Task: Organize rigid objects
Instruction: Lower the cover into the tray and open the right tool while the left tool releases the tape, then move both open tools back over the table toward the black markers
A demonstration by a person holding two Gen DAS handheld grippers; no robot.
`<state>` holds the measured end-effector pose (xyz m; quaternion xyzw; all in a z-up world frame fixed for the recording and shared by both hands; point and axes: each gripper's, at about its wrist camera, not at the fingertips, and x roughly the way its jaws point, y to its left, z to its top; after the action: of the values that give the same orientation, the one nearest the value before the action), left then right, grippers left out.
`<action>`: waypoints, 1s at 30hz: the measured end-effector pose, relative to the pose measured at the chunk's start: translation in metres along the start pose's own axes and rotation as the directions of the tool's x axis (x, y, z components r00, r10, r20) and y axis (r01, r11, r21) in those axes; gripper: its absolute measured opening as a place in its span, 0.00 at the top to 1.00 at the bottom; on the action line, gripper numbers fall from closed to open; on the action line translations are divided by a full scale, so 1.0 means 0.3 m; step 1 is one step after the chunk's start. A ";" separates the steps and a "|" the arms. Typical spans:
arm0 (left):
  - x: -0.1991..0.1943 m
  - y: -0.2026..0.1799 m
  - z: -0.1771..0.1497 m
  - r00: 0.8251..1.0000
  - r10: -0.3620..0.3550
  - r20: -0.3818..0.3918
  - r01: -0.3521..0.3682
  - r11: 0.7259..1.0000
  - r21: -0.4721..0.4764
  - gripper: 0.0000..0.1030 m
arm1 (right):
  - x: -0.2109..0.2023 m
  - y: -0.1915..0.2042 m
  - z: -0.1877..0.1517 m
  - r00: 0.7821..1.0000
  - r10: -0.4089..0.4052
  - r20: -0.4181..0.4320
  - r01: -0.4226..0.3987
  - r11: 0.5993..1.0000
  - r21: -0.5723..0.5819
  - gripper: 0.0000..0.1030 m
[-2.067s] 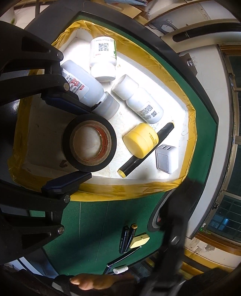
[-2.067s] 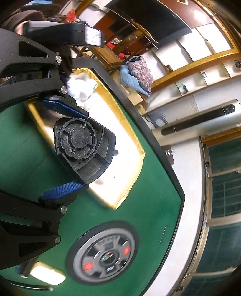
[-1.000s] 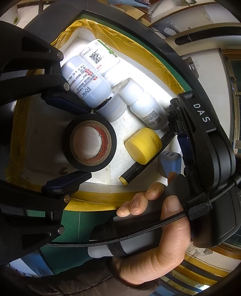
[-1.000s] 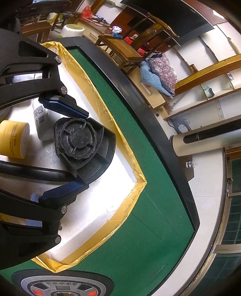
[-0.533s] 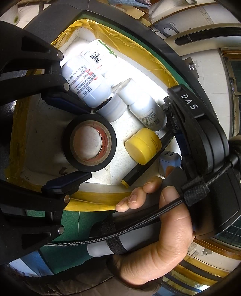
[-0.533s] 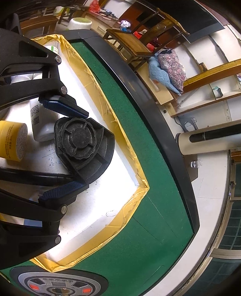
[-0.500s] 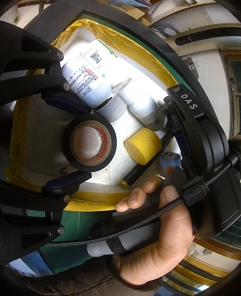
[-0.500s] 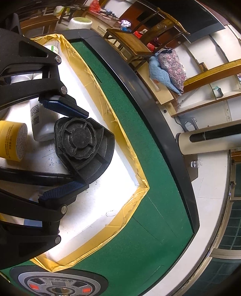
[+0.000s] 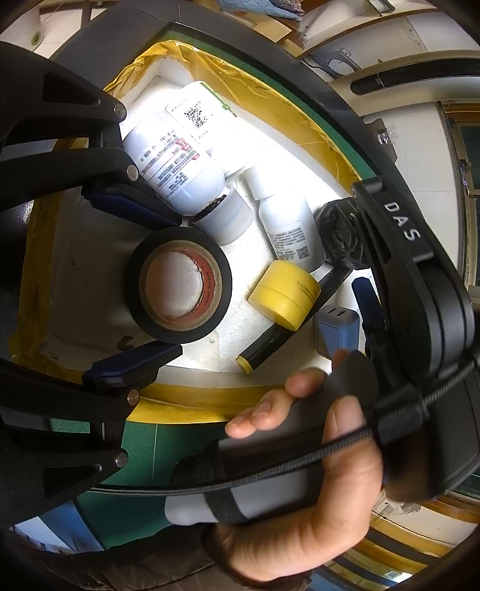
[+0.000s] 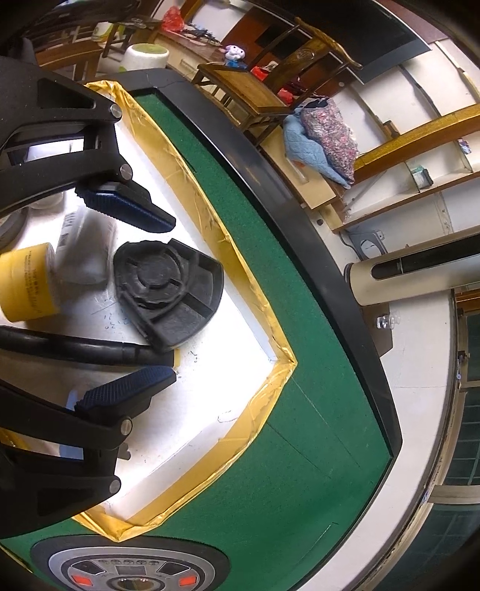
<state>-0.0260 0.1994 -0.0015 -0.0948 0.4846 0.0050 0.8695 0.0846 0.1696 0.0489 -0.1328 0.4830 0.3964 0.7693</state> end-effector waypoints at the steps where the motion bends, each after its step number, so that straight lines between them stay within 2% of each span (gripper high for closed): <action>1: -0.001 -0.001 0.000 1.000 0.001 0.001 -0.001 1.000 -0.001 0.41 | -0.009 0.003 -0.004 1.000 0.005 0.005 -0.005 1.000 0.001 0.32; 9: -0.007 -0.012 -0.003 1.000 0.026 0.003 -0.026 1.000 -0.014 0.41 | -0.138 -0.026 -0.061 0.995 0.044 0.091 -0.046 0.999 0.023 0.26; 14: -0.040 -0.008 -0.007 0.999 0.022 0.029 -0.021 0.999 -0.027 0.39 | -0.248 -0.081 -0.161 0.988 0.053 0.143 -0.062 0.997 0.056 0.24; 19: -0.100 -0.006 0.005 0.997 0.031 0.074 -0.027 0.998 -0.048 0.39 | -0.354 -0.163 -0.293 0.981 0.046 0.191 -0.072 0.989 0.128 0.22; 23: -0.151 -0.044 0.021 0.993 0.020 0.120 -0.016 0.999 -0.034 0.39 | -0.422 -0.224 -0.433 0.978 -0.006 0.210 -0.034 0.982 0.188 0.20; 25: -0.168 -0.079 0.030 0.991 0.005 0.137 -0.003 1.000 -0.016 0.33 | -0.449 -0.259 -0.500 0.977 -0.021 0.214 -0.029 0.974 0.225 0.18; 30: -0.168 -0.216 0.041 0.990 -0.052 0.134 0.042 0.996 0.075 0.33 | -0.510 -0.333 -0.666 0.973 -0.075 0.217 0.005 0.951 0.308 0.17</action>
<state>-0.0357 0.1420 0.0576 -0.0744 0.4217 -0.0265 0.9033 -0.0027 -0.0865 0.0614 0.0240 0.4450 0.3136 0.8385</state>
